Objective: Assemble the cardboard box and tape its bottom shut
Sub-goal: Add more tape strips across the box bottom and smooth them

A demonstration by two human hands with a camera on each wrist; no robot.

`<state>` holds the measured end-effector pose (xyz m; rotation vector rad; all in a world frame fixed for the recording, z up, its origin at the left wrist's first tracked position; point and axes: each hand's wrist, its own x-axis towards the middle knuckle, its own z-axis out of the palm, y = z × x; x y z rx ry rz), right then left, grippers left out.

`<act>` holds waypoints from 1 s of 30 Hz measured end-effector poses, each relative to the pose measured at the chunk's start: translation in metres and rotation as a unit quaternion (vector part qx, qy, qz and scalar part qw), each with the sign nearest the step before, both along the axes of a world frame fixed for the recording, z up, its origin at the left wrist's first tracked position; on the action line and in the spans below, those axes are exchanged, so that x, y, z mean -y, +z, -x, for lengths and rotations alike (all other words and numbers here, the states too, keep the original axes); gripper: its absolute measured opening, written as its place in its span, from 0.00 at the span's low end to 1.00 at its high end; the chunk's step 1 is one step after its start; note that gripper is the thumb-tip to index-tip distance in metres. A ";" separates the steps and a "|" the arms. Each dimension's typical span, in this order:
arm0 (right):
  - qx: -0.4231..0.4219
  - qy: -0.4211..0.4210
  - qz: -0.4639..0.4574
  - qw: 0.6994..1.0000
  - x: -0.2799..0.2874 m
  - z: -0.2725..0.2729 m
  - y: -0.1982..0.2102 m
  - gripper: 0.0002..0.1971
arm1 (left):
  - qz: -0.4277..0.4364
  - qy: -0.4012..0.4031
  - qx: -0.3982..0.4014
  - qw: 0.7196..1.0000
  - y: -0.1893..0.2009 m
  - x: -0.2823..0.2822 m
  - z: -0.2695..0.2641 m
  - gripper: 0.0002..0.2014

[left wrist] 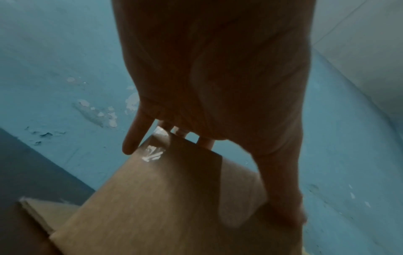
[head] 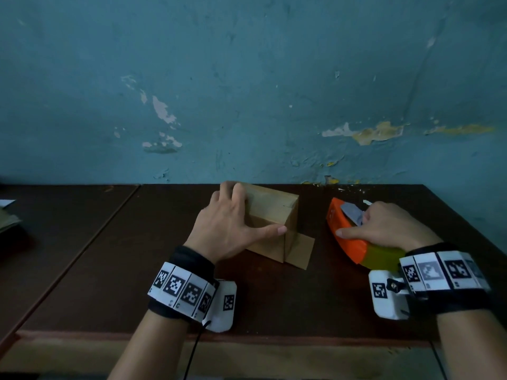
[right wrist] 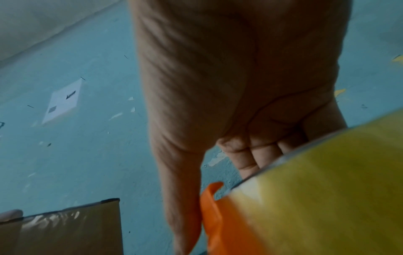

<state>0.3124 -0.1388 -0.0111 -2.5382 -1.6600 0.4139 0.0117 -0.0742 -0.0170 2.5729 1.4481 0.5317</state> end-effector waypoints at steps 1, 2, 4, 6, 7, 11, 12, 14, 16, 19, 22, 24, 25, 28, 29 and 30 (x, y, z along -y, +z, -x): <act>0.002 0.002 0.000 1.000 0.000 0.000 -0.001 0.31 | 0.002 0.003 -0.002 1.000 0.000 -0.001 0.000 0.44; 0.003 0.003 0.001 1.000 0.000 0.002 -0.001 0.31 | 0.002 0.006 -0.001 1.000 -0.001 -0.003 0.000 0.44; 0.007 0.005 0.004 1.000 0.002 0.003 0.001 0.31 | 0.006 0.007 0.011 1.000 -0.003 -0.005 0.001 0.45; 0.009 0.004 0.007 1.000 0.003 0.005 0.003 0.30 | 0.008 0.006 0.027 1.000 -0.003 -0.005 0.000 0.45; 0.008 0.003 0.008 1.000 0.003 0.005 0.003 0.30 | 0.007 0.006 0.028 1.000 -0.002 -0.004 -0.001 0.46; 0.001 -0.002 0.008 1.000 0.002 0.004 0.003 0.30 | -0.021 0.021 0.015 0.999 0.000 0.002 -0.007 0.49; -0.001 -0.003 0.010 1.000 0.002 0.004 0.002 0.30 | -0.023 0.025 0.027 0.999 0.001 0.004 -0.009 0.48; -0.004 -0.005 0.009 1.000 0.001 0.003 0.002 0.30 | -0.020 0.033 0.036 0.999 0.001 0.008 -0.013 0.49; -0.010 -0.005 0.006 1.000 0.001 0.003 0.001 0.29 | -0.025 0.043 0.011 0.999 0.001 0.010 -0.017 0.51; -0.014 -0.001 0.002 1.000 0.002 0.003 -0.001 0.29 | -0.028 0.057 0.019 0.998 0.001 0.010 -0.020 0.51; -0.013 -0.001 0.002 1.000 0.003 0.003 0.000 0.30 | -0.020 0.052 0.021 0.998 0.000 0.009 -0.022 0.51; -0.012 -0.002 -0.002 1.000 0.004 0.004 0.001 0.29 | -0.012 0.047 0.033 0.998 0.001 0.008 -0.022 0.49; -0.012 -0.003 -0.004 1.000 0.004 0.004 0.001 0.29 | -0.005 0.043 0.041 0.998 0.001 0.006 -0.021 0.49; -0.012 -0.005 -0.004 1.000 0.005 0.006 0.002 0.29 | 0.014 0.022 0.056 0.998 0.001 0.000 -0.013 0.50; -0.013 -0.007 -0.004 1.000 0.005 0.006 0.002 0.29 | 0.019 0.015 0.060 0.998 0.000 -0.002 -0.011 0.54; -0.014 -0.008 -0.005 1.000 0.005 0.006 0.002 0.29 | 0.025 0.011 0.061 0.998 -0.001 -0.004 -0.009 0.59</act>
